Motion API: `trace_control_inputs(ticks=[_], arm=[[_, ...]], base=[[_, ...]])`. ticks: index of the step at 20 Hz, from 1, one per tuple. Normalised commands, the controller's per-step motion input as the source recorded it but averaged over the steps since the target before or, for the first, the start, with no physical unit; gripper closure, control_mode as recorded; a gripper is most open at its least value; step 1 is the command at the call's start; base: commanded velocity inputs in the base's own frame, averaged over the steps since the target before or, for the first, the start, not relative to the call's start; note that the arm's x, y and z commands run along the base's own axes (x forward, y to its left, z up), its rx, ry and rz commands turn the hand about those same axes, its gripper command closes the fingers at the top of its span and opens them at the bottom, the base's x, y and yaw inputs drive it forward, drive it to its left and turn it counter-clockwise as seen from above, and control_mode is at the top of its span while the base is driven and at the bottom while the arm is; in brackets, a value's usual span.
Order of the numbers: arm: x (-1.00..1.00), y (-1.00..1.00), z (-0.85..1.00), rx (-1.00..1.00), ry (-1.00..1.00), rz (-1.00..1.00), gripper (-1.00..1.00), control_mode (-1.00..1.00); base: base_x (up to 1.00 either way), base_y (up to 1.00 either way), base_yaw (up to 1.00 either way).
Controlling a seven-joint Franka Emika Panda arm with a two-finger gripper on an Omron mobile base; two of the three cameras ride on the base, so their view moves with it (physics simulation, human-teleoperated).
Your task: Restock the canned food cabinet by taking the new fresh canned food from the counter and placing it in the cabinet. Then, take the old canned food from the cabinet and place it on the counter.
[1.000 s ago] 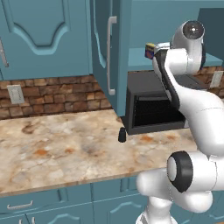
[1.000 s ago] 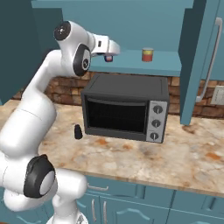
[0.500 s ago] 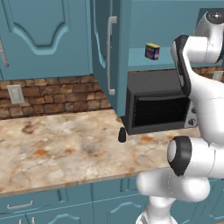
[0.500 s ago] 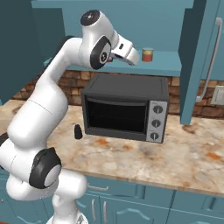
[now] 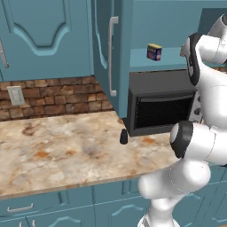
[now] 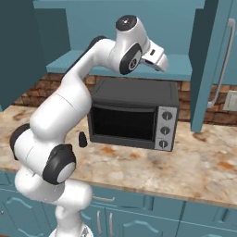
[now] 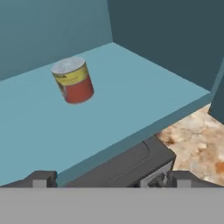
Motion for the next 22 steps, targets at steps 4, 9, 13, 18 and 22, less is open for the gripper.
trace_control_inputs(ticks=[4, 9, 13, 18, 22], arm=[[0.80, 0.01, -0.01, 0.00, 0.00, 0.00, -1.00, -1.00], [0.70, 0.08, 0.00, 0.00, 0.00, 0.00, -1.00, -1.00], [0.47, -0.07, -0.04, 0.00, 0.00, 0.03, -1.00, -1.00], [0.33, -0.13, -0.10, 0.00, 0.01, 0.04, -1.00, -1.00], [0.19, -0.13, -0.06, 0.00, 0.02, 0.02, -1.00, -1.00]], base=[[0.00, 0.00, 0.00], [0.00, 0.00, 0.00], [0.00, 0.00, 0.00], [0.00, 0.00, 0.00], [0.00, 0.00, 0.00]])
